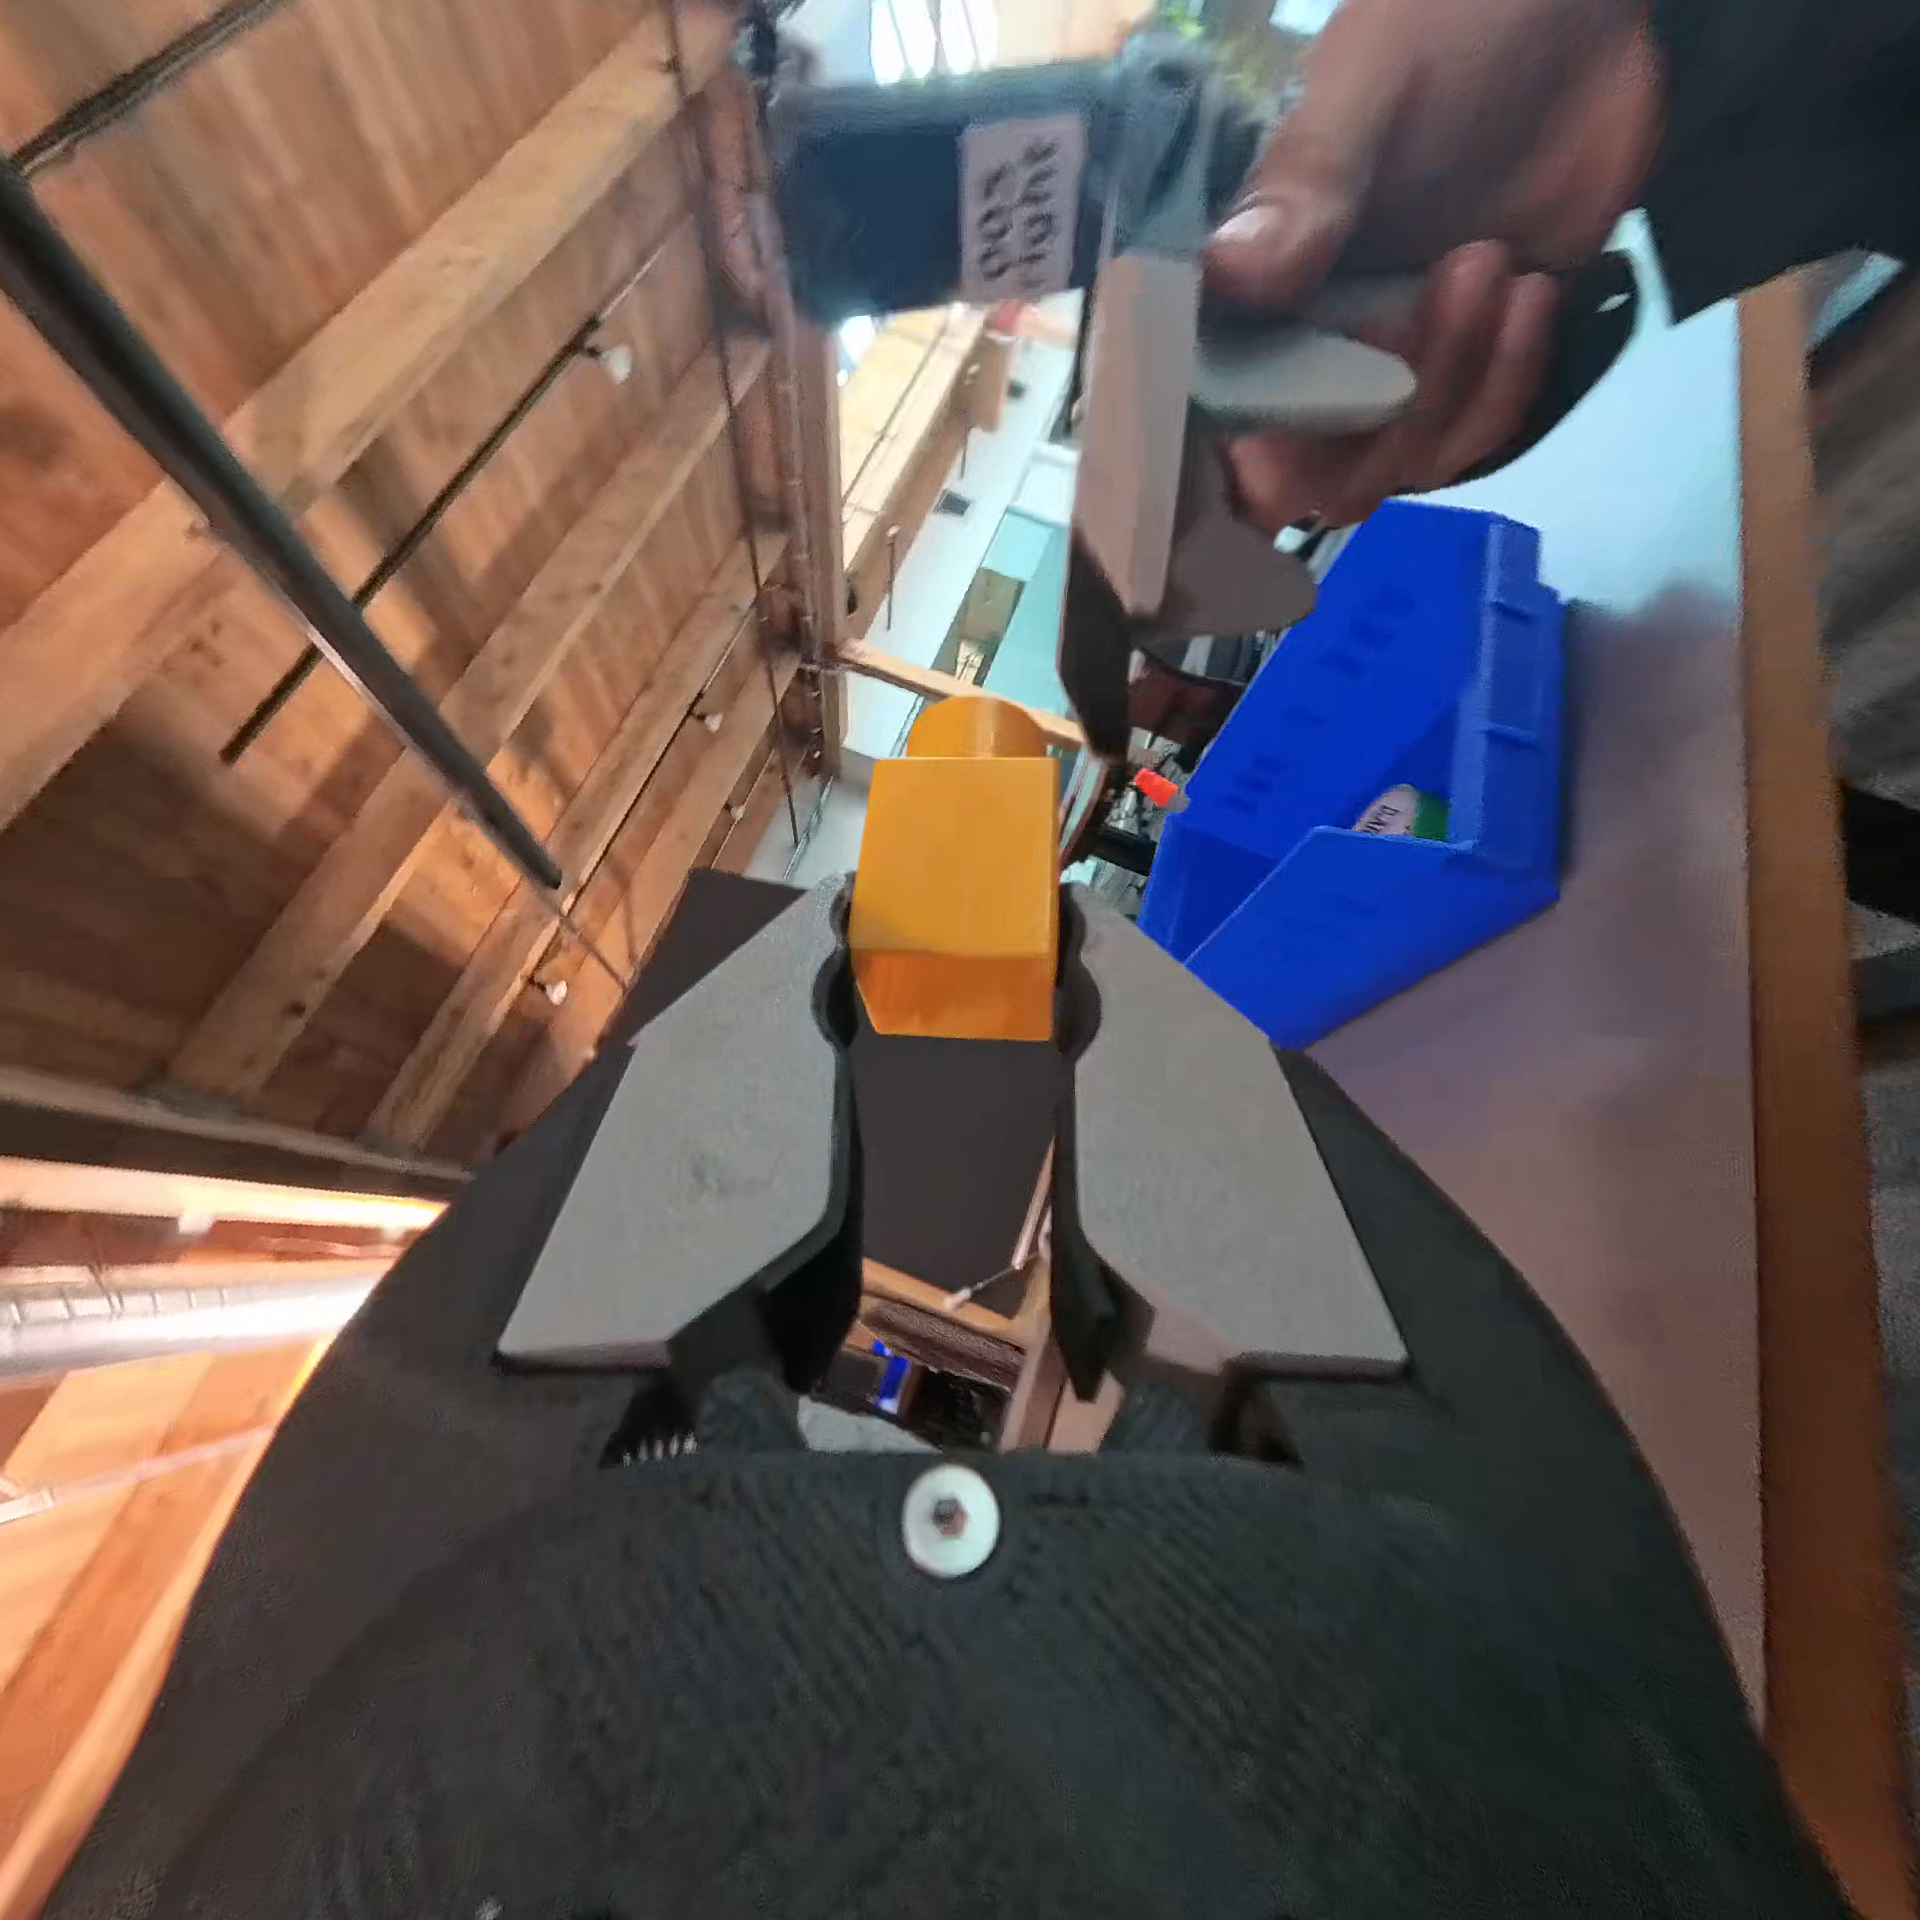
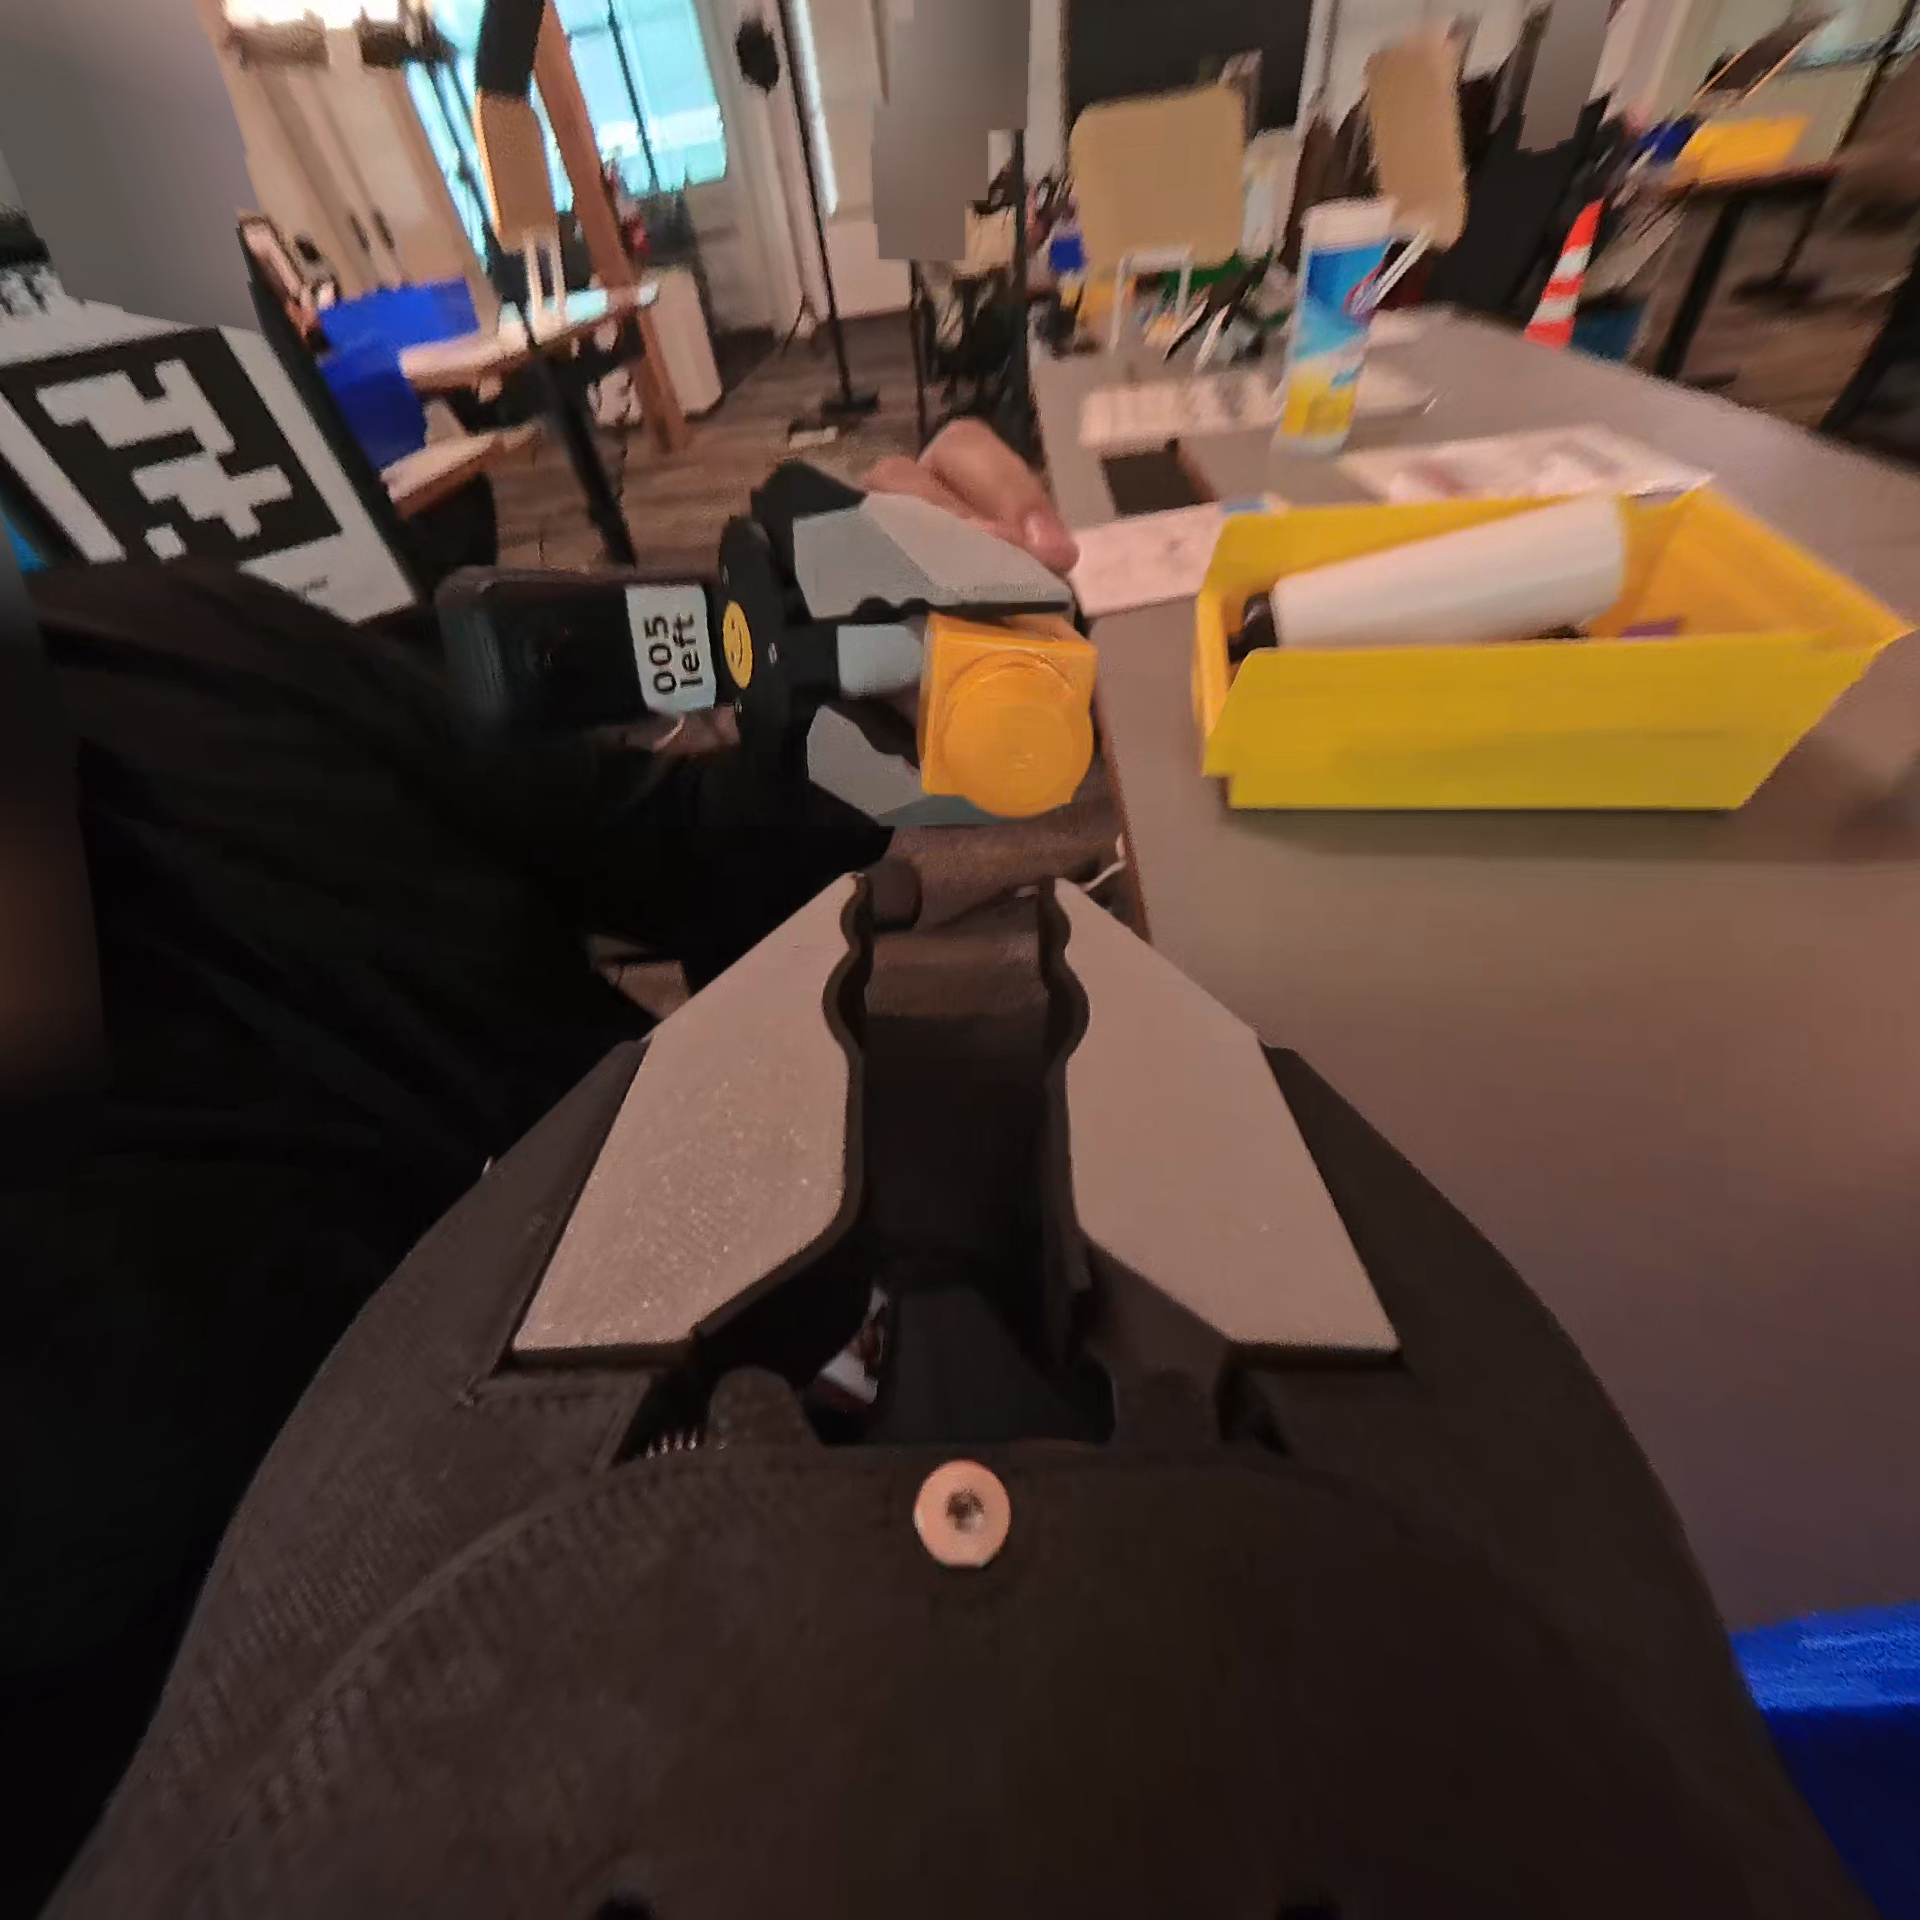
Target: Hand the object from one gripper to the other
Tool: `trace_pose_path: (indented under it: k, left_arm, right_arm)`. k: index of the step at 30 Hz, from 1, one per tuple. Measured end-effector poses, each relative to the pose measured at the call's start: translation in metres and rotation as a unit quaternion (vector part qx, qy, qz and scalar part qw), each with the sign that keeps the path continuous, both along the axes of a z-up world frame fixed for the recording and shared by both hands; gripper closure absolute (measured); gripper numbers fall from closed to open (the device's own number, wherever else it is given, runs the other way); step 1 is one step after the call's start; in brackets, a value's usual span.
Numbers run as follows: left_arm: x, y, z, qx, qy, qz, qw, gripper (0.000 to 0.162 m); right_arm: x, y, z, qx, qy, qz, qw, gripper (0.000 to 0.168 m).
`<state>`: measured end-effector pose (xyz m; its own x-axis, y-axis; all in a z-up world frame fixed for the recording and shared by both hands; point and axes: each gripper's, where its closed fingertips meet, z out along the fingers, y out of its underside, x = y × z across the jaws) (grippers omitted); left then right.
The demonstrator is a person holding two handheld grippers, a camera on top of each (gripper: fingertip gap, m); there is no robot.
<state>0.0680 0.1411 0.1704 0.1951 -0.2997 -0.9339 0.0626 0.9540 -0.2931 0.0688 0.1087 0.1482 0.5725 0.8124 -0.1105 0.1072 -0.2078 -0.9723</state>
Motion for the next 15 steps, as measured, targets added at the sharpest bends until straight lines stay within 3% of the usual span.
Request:
trace_pose_path:
  k: [5, 10, 15]
  left_arm:
    - [-0.002, 0.012, 0.021, -0.116, -0.040, -0.017, 0.992, 0.127]
    - [-0.006, -0.003, 0.027, -0.230, -0.023, -0.110, 0.967, 0.127]
    - [-0.006, -0.017, 0.023, -0.257, 0.001, -0.156, 0.954, 0.127]
  right_arm:
    - [0.013, 0.001, 0.036, 0.085, 0.053, -0.037, 0.994, 0.123]
    - [0.012, 0.003, 0.042, 0.153, 0.011, -0.066, 0.986, 0.118]
    - [-0.005, -0.006, 0.045, 0.186, -0.024, -0.054, 0.981, 0.119]
